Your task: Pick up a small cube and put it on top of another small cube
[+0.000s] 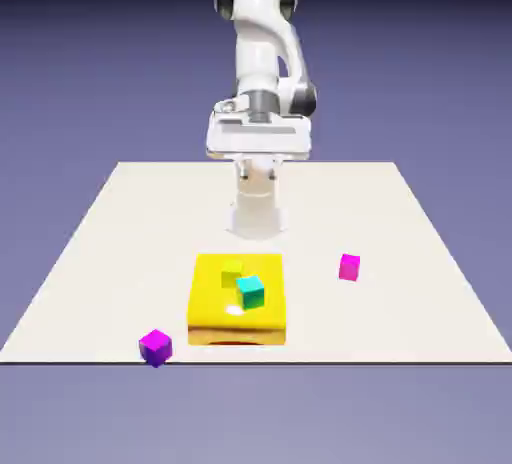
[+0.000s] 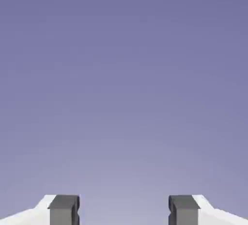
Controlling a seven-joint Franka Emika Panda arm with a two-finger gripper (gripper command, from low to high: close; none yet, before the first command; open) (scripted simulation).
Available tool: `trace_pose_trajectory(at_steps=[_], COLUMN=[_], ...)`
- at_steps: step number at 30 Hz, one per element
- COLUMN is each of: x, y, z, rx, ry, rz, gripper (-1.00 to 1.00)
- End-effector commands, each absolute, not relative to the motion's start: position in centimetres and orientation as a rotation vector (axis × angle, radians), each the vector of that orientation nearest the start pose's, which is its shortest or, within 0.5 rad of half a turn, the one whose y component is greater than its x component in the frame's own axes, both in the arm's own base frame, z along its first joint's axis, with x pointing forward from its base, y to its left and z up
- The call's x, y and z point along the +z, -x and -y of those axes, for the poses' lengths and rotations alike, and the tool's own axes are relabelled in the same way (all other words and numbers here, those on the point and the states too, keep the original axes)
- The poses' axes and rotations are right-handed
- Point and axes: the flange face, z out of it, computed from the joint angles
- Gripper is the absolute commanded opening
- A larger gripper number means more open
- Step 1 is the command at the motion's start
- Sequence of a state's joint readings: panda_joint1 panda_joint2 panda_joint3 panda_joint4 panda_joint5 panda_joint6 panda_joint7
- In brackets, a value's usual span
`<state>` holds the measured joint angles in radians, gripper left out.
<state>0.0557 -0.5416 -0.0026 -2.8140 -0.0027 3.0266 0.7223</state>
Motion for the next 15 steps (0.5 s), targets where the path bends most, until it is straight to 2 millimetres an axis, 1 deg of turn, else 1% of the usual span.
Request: trace_pose_trajectory(at_steps=[1,4,8,11,15], x=[43.2,39.6,34.8,31.3,26.8], y=[-39.2,-38.9,-37.3,-35.3,-31.8], z=[-3.5,-7.6,-12.8,-16.4,-20.5], rx=[-0.939,-0.801,-0.617,-0.479,-0.297], ry=[2.583,2.706,2.846,2.931,3.016], rz=[-0.82,-0.633,-0.362,-0.143,0.166], gripper=[0.0,0.0,0.0,0.0,0.0])
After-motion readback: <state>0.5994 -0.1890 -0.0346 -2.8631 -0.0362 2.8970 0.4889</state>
